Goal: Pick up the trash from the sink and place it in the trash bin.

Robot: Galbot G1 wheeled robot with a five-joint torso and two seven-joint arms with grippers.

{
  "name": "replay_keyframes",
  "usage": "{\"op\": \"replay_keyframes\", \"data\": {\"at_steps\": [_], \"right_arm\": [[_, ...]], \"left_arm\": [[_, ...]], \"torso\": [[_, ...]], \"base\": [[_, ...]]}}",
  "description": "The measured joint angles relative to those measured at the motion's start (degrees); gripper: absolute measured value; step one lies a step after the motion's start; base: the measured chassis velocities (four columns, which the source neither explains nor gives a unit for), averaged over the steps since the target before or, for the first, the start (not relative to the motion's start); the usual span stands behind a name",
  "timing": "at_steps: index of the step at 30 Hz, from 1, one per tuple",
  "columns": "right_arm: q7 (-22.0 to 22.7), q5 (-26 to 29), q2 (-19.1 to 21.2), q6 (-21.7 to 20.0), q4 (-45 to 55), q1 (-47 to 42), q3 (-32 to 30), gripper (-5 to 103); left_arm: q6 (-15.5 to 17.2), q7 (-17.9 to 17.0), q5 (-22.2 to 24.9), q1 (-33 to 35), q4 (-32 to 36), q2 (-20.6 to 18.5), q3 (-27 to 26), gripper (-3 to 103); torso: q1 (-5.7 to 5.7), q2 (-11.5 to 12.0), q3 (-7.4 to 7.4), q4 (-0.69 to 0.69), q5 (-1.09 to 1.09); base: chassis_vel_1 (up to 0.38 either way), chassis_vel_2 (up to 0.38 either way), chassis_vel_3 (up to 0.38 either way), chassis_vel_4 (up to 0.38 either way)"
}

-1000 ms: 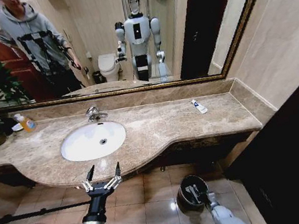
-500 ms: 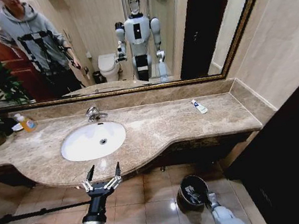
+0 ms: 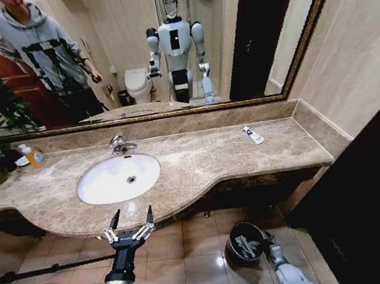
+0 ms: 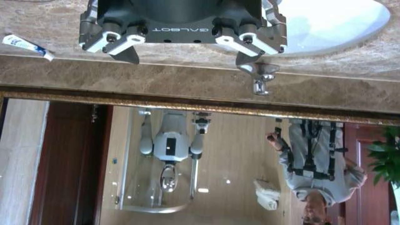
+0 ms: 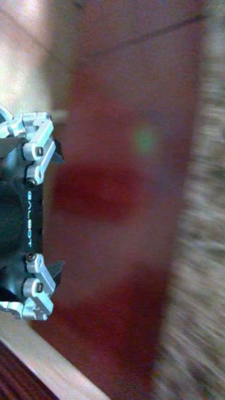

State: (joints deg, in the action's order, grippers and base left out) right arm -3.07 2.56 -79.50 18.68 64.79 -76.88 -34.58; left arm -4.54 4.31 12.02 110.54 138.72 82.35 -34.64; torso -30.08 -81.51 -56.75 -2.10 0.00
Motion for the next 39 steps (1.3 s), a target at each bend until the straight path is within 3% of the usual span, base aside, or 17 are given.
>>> {"op": "replay_keyframes", "data": {"at_steps": [1,2,6,10,13,19,26,34,39], "right_arm": [[0.2,1.7,0.4,-1.1,6.8,-2.9,-0.6,100],[0.2,1.7,0.4,-1.1,6.8,-2.9,-0.6,100],[0.2,5.7,0.2,-5.1,23.8,-9.9,-2.1,100],[0.7,8.2,-0.5,-8.1,34.4,-13.2,-3.1,100],[0.9,10.0,-0.7,-9.9,39.7,-13.7,-3.5,100],[2.9,18.1,1.2,-19.0,49.8,-9.1,-3.5,100],[4.2,20.2,7.1,-24.8,45.0,3.0,-0.7,100],[3.3,20.3,12.2,-25.8,30.9,17.2,2.8,100],[3.0,18.1,12.6,-27.3,23.4,24.0,3.4,100]], "left_arm": [[0.0,0.0,0.0,0.0,0.0,0.0,0.0,100],[0.0,0.0,0.0,0.0,0.0,0.0,0.0,100],[0.0,0.0,0.0,0.0,0.0,0.0,0.0,100],[0.0,0.0,0.0,0.0,0.0,0.0,0.0,100],[0.0,0.0,0.0,0.0,0.0,0.0,0.0,100],[0.0,0.0,0.0,0.0,0.0,0.0,0.0,100],[0.0,0.0,0.0,0.0,0.0,0.0,0.0,100],[0.0,0.0,0.0,0.0,0.0,0.0,0.0,100],[0.0,0.0,0.0,0.0,0.0,0.0,0.0,100]], "torso": [[0.0,0.0,0.0,0.0,-0.02],[0.0,0.0,0.0,0.0,-0.02],[0.0,0.0,0.0,0.0,0.0],[0.0,0.0,0.0,0.0,-0.01],[0.0,0.0,0.0,0.0,-0.01],[0.0,0.0,0.0,0.0,0.01],[-0.01,0.0,-0.01,-0.01,0.01],[-0.01,0.0,-0.01,-0.01,0.01],[-0.01,0.0,-0.02,0.0,0.02]], "base": [[0.0,0.0,0.0,0.0],[0.0,0.0,0.0,0.0],[0.0,0.0,0.0,0.0],[0.0,0.0,0.0,0.0],[0.0,0.0,0.0,0.0],[0.0,0.0,0.0,0.0],[0.0,0.0,0.0,0.0],[0.0,0.0,0.0,0.0],[0.0,0.0,0.0,0.0]]}}
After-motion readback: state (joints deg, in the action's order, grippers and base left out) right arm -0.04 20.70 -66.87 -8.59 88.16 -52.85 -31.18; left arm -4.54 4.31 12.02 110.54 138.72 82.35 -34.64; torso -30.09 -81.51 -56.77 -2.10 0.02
